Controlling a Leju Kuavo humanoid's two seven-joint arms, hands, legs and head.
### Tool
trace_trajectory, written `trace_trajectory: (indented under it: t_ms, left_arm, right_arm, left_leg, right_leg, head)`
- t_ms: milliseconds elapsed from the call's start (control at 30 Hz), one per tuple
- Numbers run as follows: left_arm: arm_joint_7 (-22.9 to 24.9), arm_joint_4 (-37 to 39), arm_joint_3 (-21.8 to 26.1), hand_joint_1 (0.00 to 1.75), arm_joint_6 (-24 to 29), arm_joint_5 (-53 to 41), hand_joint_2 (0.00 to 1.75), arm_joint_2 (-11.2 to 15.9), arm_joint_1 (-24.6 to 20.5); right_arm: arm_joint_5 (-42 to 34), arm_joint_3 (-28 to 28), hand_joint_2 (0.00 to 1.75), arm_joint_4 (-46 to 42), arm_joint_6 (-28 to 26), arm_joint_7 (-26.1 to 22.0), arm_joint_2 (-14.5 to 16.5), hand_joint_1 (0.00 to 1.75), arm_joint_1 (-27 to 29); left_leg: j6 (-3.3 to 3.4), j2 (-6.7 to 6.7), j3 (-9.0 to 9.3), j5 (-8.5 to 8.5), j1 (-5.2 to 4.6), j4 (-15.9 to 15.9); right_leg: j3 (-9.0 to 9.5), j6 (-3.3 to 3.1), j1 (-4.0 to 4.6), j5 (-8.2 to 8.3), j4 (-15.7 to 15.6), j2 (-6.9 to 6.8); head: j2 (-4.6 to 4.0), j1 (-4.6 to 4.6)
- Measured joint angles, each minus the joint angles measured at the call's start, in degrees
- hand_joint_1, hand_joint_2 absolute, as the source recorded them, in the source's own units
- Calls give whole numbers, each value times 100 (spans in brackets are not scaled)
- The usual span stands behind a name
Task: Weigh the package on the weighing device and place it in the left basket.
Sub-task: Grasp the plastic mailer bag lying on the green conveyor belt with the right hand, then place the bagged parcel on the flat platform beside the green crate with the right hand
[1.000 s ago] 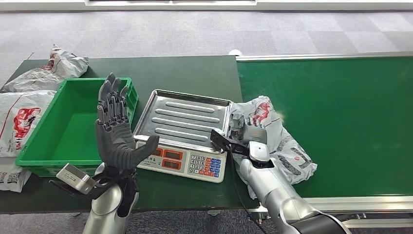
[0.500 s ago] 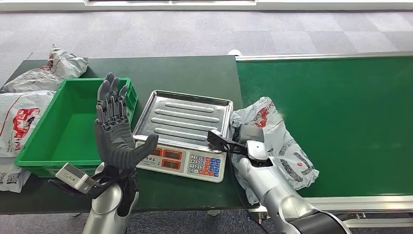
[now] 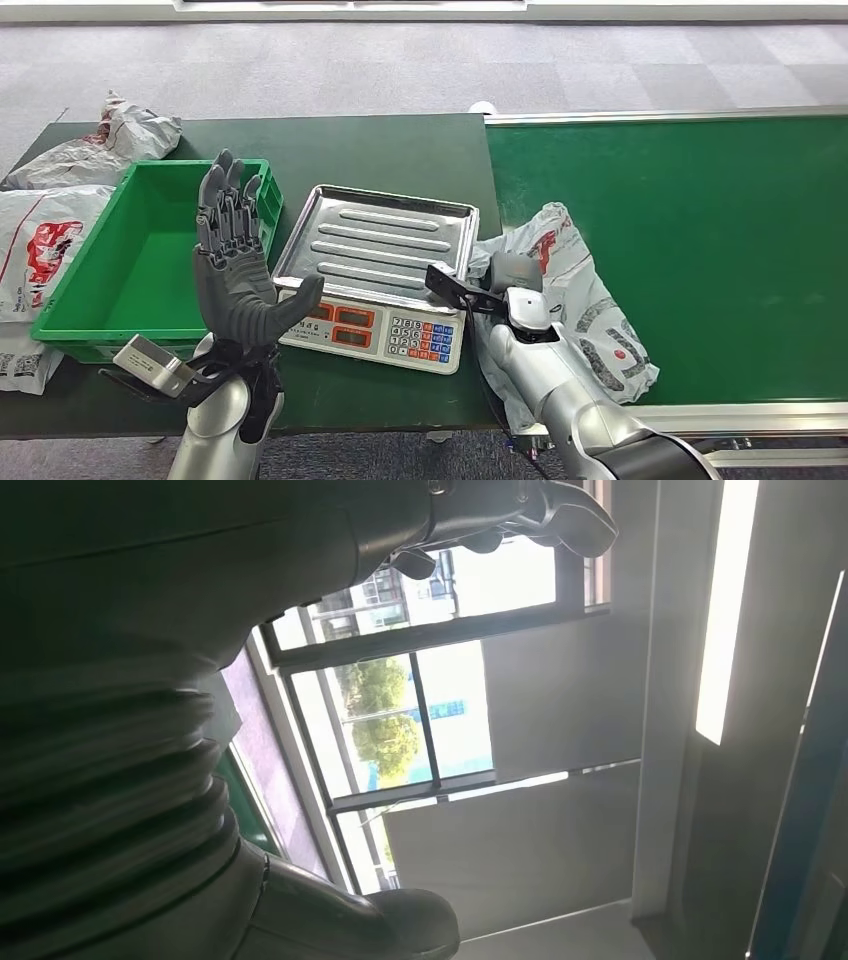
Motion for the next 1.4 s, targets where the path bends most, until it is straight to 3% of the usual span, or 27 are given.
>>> trace_trajectory:
  t_ms: [67,133,233,433,600,733,867,1100,1167,1300,1400]
  left_arm:
    - [-5,-24,0,0,58,-2,175,3,25]
    - [-8,-112,3,0,172,-17,175,5,109]
    - [-11,-310,27,0,305,-57,175,5,287]
    - [-13,-452,77,0,392,-102,175,-2,371]
    - [-4,-458,81,0,396,-105,175,-19,365]
    - [-8,-388,80,0,393,-102,175,-21,349]
    - [-80,-223,66,0,384,-52,175,-23,279]
    - [-110,-35,46,0,383,-13,175,-26,218]
    - [-142,-4,46,0,338,15,175,-25,203]
    - [-262,168,-5,0,108,170,175,-41,-53]
    - [-292,263,-53,0,123,235,175,-71,-203]
  right_arm:
    - [40,0,175,-62,-358,100,3,175,34]
    - [183,0,175,-405,-1117,276,5,175,174]
    - [507,0,175,-1829,-1977,355,8,175,663]
    - [567,-1,175,-4793,-2721,-113,11,175,1481]
    - [383,-5,175,-5859,-3153,-458,31,175,1770]
    - [29,-51,175,-6399,-3254,-1054,118,175,1908]
    - [-840,-89,175,-6496,-3257,-1792,198,175,1862]
    - [-1084,-86,175,-6379,-3212,-1906,233,175,1745]
    - [-1439,-41,175,-6267,-2796,-2088,233,175,1656]
    - [-2340,416,175,-4961,-1073,-2954,272,175,724]
    - [-2597,768,175,-3646,-965,-3247,423,175,-42]
  left_leg:
    - [0,-1,-1,0,0,0]
    - [0,-2,-3,0,0,0]
    - [0,-6,-8,-1,0,1]
    - [1,-24,-19,-4,-1,1]
    - [1,-20,-17,-5,-1,1]
    - [1,-20,-13,-4,-2,1]
    - [0,-18,-13,-3,-1,1]
    - [0,-19,-16,-2,-1,1]
    - [0,-17,-21,-2,-1,0]
    - [-2,18,-24,8,1,-1]
    - [-8,-5,-30,30,5,-1]
  right_leg:
    - [0,0,0,0,0,0]
    - [-2,0,0,0,0,0]
    - [-7,0,0,-3,0,-4]
    - [-9,0,-1,-14,0,-30]
    - [-9,0,-3,-13,-1,-30]
    - [-8,0,-2,-11,-1,-29]
    - [-7,0,-1,-10,-1,-26]
    - [-5,0,-1,-10,-1,-29]
    - [-6,0,-2,-10,0,-26]
    - [-24,-8,-1,11,1,8]
    - [-26,-9,5,17,2,-10]
  head:
    - [0,1]
    - [0,1]
    - [0,1]
    - [0,1]
    - [0,1]
    - [0,1]
    - [0,0]
    - [0,1]
    - [0,2]
    - [0,-1]
    - [0,-1]
